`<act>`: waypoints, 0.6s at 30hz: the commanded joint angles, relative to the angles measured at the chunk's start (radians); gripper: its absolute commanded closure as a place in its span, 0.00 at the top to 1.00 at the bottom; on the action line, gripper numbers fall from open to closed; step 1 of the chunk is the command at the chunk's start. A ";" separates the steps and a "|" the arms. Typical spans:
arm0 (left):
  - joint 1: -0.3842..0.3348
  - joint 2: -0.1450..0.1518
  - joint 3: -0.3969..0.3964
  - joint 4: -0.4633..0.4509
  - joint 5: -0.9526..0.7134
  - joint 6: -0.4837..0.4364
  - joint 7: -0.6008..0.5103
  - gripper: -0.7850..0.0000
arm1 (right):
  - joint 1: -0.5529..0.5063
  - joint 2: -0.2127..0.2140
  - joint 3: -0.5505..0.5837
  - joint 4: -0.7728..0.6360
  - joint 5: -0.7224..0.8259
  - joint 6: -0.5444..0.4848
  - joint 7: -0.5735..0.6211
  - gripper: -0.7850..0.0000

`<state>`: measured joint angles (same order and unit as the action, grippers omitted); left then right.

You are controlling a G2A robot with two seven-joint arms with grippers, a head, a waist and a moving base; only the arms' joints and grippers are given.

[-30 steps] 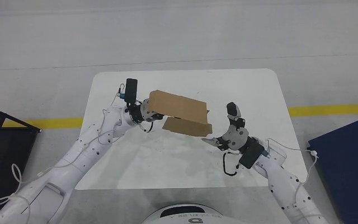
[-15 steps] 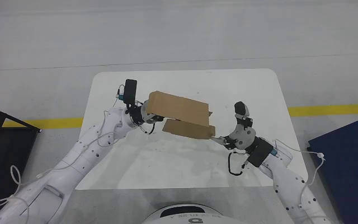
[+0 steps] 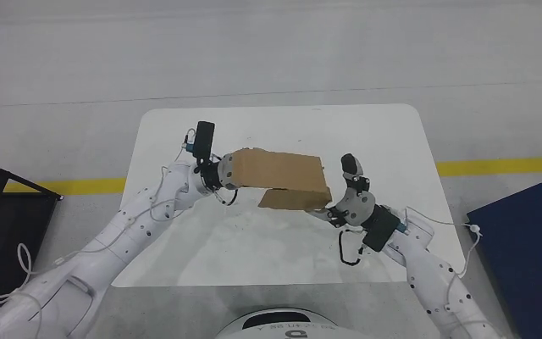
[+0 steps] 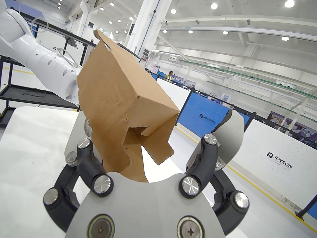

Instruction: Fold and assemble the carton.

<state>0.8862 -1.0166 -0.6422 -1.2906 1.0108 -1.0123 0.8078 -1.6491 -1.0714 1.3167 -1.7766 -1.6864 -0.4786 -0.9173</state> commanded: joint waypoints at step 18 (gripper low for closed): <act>0.079 0.000 -0.161 -0.023 0.069 0.055 0.055 0.00 | 0.034 0.009 -0.058 -0.002 -0.051 -0.076 -0.012 0.92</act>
<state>0.9642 -1.0150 -0.8002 -1.3137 1.0775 -0.9575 0.8626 -1.6209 -1.0621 1.2661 -1.7780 -1.7351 -0.5530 -0.9379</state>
